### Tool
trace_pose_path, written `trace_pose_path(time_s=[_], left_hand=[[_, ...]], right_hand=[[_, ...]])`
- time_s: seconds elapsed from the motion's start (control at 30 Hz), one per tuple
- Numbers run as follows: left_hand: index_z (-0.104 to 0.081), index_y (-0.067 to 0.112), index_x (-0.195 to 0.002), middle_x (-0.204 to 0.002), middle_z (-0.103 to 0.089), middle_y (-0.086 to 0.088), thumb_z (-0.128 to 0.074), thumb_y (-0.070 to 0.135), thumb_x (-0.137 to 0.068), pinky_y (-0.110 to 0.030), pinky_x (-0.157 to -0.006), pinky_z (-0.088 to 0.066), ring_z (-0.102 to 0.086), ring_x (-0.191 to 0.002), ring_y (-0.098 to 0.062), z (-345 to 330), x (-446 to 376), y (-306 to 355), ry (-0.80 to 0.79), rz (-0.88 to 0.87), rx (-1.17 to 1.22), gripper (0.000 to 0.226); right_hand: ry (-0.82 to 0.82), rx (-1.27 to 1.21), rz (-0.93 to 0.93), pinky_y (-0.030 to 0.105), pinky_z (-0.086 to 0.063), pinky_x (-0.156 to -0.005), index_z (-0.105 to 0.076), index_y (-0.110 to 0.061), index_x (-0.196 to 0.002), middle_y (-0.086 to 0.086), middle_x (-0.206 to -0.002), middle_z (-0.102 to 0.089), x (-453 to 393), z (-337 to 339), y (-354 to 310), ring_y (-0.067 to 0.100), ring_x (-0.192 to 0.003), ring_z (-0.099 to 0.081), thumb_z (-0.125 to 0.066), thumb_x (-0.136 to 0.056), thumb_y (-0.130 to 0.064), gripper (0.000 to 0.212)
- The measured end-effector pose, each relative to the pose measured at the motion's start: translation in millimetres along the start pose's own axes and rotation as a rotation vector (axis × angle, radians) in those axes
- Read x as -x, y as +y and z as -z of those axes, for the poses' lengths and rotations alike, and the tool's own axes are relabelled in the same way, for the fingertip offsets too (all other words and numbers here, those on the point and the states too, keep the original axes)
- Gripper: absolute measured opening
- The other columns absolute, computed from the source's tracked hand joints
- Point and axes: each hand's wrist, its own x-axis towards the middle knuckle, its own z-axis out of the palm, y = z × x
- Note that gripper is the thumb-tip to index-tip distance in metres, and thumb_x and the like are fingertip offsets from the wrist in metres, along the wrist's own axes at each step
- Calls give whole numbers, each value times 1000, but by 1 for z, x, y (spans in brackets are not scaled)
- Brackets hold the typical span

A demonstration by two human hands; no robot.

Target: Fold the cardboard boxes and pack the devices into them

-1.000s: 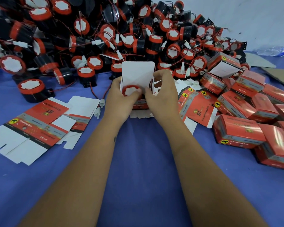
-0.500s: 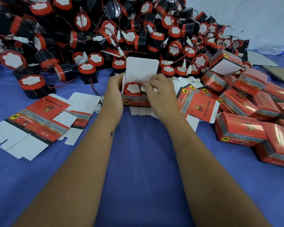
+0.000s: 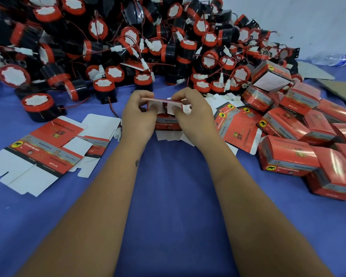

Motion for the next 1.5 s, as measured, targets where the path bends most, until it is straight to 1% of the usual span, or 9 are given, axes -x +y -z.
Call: trace_pose_path(time_s=[0.17,0.33,0.47,0.6,0.7,0.83,1.03,1.23,1.5], left_hand=[[-72,30,-86,-89,-71,12,-43,1,-91,-15,-61,-51,-68,-75,-2,6,0,5,68,147,223,41],[-75,27,-104,-111,-70,10,-52,14,-96,-22,-90,-51,-65,-99,-6,6,0,5,-44,154,157,27],[-51,13,-144,-155,-41,7,-45,10,-104,7,-84,-34,-40,-124,4,2,6,1,-150,-45,-102,41],[-47,11,-146,-156,-39,5,-46,0,-98,-9,-98,-35,-40,-132,-3,3,2,4,-214,-16,-48,50],[-44,9,-148,-156,-38,0,-47,-5,-96,-19,-113,-30,-35,-143,-11,3,6,3,-214,-93,-162,54],[-45,11,-148,-156,-39,3,-55,-2,-94,-17,-106,-37,-39,-140,-10,6,1,3,-243,-70,-169,56],[-56,15,-139,-149,-48,7,-52,1,-98,-22,-110,-38,-44,-133,-6,7,3,5,-189,-58,-94,44],[-60,28,-125,-126,-60,11,-58,6,-98,-12,-88,-50,-57,-111,-1,9,6,6,-155,-51,53,35],[-62,22,-107,-127,-65,6,-62,-1,-94,-34,-102,-51,-60,-120,-10,9,6,4,-113,-34,206,26]], right_hand=[[31,-64,-140,38,-48,-99,-75,-13,-102,0,-116,-65,-1,2,7,17,-116,-54,-43,-88,9,42],[12,-169,-246,37,-48,-101,-76,-16,-106,-4,-120,-68,0,3,5,13,-113,-58,-46,-93,-5,35],[-120,-32,-146,26,-39,-108,-66,-15,-128,-4,-137,-55,1,6,7,9,-126,-48,-53,-95,-12,36],[-194,81,-55,-3,-29,-92,-62,-16,-133,-2,-141,-49,-2,9,11,5,-128,-42,-56,-96,-12,37],[-186,108,-25,1,-33,-95,-63,-17,-131,-1,-140,-50,-1,8,13,9,-128,-45,-58,-97,-10,36],[-114,159,22,31,-42,-107,-66,-18,-128,0,-133,-56,1,1,13,15,-124,-51,-58,-96,-6,35],[-78,161,36,24,-44,-98,-65,-18,-127,-1,-127,-59,2,2,11,14,-115,-54,-55,-97,-8,33],[-13,89,-18,30,-48,-95,-62,-21,-127,-6,-123,-61,2,4,9,9,-109,-55,-52,-100,-17,28],[13,44,-38,24,-50,-76,-61,-31,-102,-20,-98,-59,3,2,8,5,-94,-57,-55,-98,-19,14]])
